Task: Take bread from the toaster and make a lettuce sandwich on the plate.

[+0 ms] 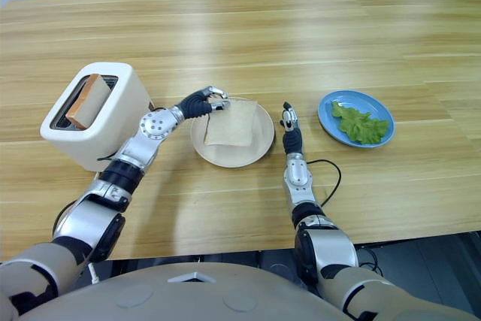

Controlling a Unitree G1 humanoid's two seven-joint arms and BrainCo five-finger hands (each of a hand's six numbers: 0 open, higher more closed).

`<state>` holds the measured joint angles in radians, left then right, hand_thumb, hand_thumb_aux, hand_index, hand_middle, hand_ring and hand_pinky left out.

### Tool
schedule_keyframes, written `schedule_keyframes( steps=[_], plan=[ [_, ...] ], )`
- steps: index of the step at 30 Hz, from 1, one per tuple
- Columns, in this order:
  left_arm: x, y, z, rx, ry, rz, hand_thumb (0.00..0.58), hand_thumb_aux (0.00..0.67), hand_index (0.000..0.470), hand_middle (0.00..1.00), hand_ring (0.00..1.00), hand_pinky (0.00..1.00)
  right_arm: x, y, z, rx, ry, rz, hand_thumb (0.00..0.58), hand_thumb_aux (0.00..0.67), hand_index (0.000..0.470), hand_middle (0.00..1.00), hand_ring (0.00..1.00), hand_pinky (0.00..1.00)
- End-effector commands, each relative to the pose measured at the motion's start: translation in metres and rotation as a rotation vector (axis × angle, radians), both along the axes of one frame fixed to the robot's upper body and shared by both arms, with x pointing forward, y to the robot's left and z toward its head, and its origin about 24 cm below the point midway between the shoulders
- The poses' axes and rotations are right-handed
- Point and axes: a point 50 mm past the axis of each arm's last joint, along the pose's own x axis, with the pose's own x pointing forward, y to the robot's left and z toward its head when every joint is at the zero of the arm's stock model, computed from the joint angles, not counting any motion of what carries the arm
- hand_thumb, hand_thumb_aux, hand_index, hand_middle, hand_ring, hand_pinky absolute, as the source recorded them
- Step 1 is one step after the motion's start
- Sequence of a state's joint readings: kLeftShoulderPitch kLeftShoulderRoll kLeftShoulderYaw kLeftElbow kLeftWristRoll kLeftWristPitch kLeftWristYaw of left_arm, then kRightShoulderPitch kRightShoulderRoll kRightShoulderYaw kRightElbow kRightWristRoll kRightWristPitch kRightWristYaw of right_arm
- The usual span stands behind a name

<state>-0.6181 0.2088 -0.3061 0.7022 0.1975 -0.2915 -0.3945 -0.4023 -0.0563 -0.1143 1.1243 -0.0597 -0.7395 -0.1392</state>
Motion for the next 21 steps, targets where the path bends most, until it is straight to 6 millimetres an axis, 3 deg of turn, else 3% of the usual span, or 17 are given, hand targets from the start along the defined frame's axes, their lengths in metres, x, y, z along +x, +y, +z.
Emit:
schedule_keyframes(
  steps=[1, 8, 9, 10, 11, 17, 21],
  plan=[
    [0.004, -0.007, -0.011, 0.064, 0.025, -0.037, 0.580, 0.670, 0.460, 1.00, 1.00, 1.00, -0.007, -0.002, -0.010, 0.003, 0.056, -0.011, 0.000, 0.000, 0.000, 0.00, 0.00, 0.00],
    [0.009, -0.008, -0.024, 0.195, -0.023, -0.005, 0.580, 0.670, 0.460, 1.00, 1.00, 1.00, -0.008, -0.003, -0.011, 0.001, 0.058, -0.010, 0.000, 0.000, 0.000, 0.00, 0.00, 0.00],
    [0.011, -0.005, -0.022, 0.252, -0.091, 0.016, 0.535, 0.483, 0.332, 1.00, 1.00, 1.00, -0.008, -0.003, -0.011, 0.000, 0.057, -0.010, 0.000, 0.000, 0.000, 0.00, 0.00, 0.00],
    [0.012, -0.004, -0.021, 0.288, -0.140, 0.029, 0.535, 0.483, 0.332, 1.00, 1.00, 1.00, -0.008, -0.003, -0.011, 0.000, 0.057, -0.010, 0.000, 0.000, 0.000, 0.00, 0.00, 0.00],
    [0.014, 0.000, -0.018, 0.349, -0.217, 0.046, 0.000, 0.000, 0.000, 0.00, 0.00, 0.00, -0.009, -0.004, -0.011, -0.001, 0.057, -0.010, 0.000, 0.000, 0.000, 0.00, 0.00, 0.00],
    [0.021, 0.020, 0.008, 0.671, -0.691, 0.114, 0.000, 0.000, 0.000, 0.00, 0.00, 0.00, -0.010, -0.006, -0.011, -0.005, 0.053, -0.014, 0.000, 0.000, 0.000, 0.00, 0.00, 0.00],
    [0.016, 0.028, 0.023, 0.817, -0.853, 0.179, 0.000, 0.000, 0.000, 0.00, 0.00, 0.00, -0.010, -0.006, -0.011, -0.006, 0.050, -0.014, 0.000, 0.000, 0.000, 0.00, 0.00, 0.00]
  ],
)
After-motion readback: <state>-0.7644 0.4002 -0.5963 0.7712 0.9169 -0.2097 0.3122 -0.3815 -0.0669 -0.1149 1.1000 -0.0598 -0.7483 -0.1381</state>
